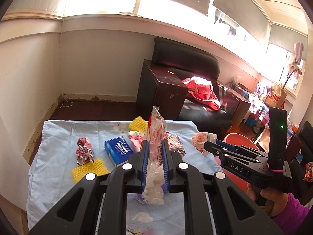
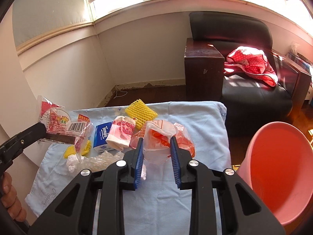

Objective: Collect trash
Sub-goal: 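Carry the snack bag with the right gripper over the pink basin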

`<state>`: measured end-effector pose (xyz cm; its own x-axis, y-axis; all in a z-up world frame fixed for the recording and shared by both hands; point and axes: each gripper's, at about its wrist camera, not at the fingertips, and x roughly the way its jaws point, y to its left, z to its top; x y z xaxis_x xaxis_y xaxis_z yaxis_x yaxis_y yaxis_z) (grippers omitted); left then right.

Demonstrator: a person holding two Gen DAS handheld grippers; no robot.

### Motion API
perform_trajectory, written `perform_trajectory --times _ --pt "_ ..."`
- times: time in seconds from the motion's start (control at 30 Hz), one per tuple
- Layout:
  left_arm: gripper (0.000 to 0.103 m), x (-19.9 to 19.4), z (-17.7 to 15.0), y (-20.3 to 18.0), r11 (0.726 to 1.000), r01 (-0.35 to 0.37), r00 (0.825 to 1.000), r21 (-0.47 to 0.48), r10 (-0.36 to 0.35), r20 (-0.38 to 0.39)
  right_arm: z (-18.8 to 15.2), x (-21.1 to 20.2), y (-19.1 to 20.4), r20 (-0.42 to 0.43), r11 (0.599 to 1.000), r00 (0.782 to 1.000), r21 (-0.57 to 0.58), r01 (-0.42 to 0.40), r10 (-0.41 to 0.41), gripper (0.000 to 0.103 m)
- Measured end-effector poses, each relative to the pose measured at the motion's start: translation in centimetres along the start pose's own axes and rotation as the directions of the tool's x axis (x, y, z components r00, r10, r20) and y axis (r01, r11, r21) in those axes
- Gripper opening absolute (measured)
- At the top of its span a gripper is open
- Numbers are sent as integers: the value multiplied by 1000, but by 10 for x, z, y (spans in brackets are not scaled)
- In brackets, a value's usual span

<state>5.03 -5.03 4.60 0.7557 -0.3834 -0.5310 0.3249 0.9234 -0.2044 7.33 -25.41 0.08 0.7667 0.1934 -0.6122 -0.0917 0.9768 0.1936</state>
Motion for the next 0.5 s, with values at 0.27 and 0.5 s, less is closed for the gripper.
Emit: perform_trajectory --times 0.27,0.5 --pt "13 27 9 -76 986 127 992 105 -125 -24 -11 -45 -65 46 985 988 96 143 -148 27" --pt "13 56 7 -143 954 240 970 179 -230 -72 -32 -71 -123 16 947 964 192 258 -266 27"
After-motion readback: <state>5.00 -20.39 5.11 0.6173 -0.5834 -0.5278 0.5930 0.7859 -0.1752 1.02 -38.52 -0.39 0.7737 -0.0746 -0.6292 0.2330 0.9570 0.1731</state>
